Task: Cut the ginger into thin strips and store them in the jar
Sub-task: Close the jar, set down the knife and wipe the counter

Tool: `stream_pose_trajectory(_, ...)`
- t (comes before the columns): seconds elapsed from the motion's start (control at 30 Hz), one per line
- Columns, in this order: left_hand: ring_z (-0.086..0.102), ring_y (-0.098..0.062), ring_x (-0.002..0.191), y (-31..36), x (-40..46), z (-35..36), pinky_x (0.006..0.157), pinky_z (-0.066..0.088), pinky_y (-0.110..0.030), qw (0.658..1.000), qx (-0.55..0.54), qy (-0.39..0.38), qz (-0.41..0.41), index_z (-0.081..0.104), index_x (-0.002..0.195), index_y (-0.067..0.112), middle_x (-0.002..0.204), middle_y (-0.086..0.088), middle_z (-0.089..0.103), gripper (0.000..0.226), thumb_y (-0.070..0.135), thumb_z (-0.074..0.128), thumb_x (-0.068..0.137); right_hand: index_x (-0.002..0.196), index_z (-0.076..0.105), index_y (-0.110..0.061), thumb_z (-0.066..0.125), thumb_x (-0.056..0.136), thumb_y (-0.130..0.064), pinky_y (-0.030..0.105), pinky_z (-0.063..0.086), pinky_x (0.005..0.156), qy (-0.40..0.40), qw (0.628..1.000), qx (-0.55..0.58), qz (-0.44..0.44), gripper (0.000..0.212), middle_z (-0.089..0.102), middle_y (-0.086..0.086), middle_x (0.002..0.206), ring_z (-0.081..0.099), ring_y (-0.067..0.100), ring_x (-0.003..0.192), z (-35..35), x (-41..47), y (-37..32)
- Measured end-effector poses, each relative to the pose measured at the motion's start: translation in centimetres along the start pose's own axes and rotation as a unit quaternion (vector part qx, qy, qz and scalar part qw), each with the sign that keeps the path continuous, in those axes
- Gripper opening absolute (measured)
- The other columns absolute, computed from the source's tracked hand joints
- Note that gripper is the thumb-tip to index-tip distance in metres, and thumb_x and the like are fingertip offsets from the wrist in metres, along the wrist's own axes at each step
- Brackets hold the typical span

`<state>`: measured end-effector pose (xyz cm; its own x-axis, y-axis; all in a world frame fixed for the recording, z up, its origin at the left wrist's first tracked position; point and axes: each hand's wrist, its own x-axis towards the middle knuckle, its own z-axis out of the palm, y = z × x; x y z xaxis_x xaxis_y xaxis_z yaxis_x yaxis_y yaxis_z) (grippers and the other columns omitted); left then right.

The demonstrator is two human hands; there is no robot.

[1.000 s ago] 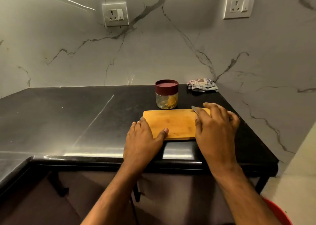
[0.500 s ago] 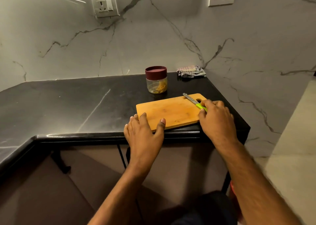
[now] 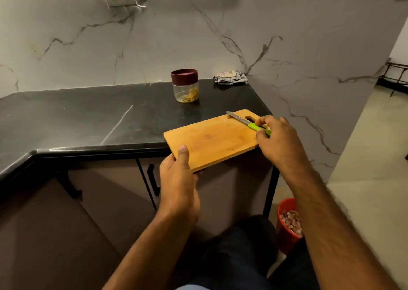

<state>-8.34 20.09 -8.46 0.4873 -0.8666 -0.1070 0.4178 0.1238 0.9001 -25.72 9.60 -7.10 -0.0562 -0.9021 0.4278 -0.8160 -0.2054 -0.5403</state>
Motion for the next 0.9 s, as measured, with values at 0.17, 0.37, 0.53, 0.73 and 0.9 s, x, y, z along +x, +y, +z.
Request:
stream_pose_trajectory(0.17,0.07,-0.028,0.107,0.2,-0.9,-0.4,0.093,0.056,-0.051,0.992,-0.048,-0.064,-0.093,0.054,0.125,0.013,0.119,-0.012,0.07,0.028,0.028,0.053,0.101,0.116,0.062,-0.024,0.055,0.094,-0.022,0.027,0.049,0.078,0.024,1.0,0.01,-0.007,0.023,0.063,-0.001,0.114,0.056,0.011,0.09,-2.2,-1.6,1.5)
stream_pose_trajectory(0.37,0.07,-0.031,0.109,-2.5,-3.0,-0.2,0.076,0.062,-0.051,0.974,-0.081,-0.155,-0.146,0.051,0.135,0.014,0.125,-0.013,0.068,0.036,0.014,0.054,0.099,0.119,0.064,-0.022,0.056,0.095,-0.015,0.031,0.048,0.087,0.04,0.999,0.008,0.034,0.026,0.065,0.001,0.119,0.061,0.02,0.102,-5.9,-4.0,3.5)
stream_pose_trajectory(0.53,0.069,-0.032,0.111,-5.3,-4.9,0.7,0.075,0.061,-0.05,0.958,-0.079,-0.223,-0.163,0.051,0.138,0.014,0.127,-0.011,0.068,0.044,0.015,0.056,0.094,0.121,0.063,-0.021,0.056,0.095,-0.011,0.032,0.047,0.094,0.07,0.995,0.005,0.069,0.029,0.062,0.003,0.126,0.058,0.023,0.112,-8.4,-7.3,6.1)
stream_pose_trajectory(0.73,0.066,-0.031,0.116,-9.0,-7.0,1.4,0.082,0.06,-0.053,0.937,-0.049,-0.278,-0.206,0.05,0.138,0.014,0.13,-0.009,0.067,0.047,0.016,0.057,0.092,0.121,0.064,-0.018,0.056,0.094,-0.009,0.031,0.045,0.096,0.104,0.987,0.0,0.125,0.029,0.062,0.002,0.125,0.058,0.022,0.113,-9.4,-11.5,9.9)
stream_pose_trajectory(0.9,0.067,-0.027,0.115,-11.7,-7.5,1.8,0.082,0.06,-0.053,0.924,-0.028,-0.3,-0.235,0.052,0.132,0.017,0.128,-0.006,0.068,0.034,0.012,0.051,0.099,0.119,0.066,-0.017,0.059,0.092,-0.007,0.032,0.045,0.097,0.131,0.978,-0.008,0.161,0.029,0.064,0.003,0.123,0.058,0.022,0.112,-8.8,-14.1,12.9)
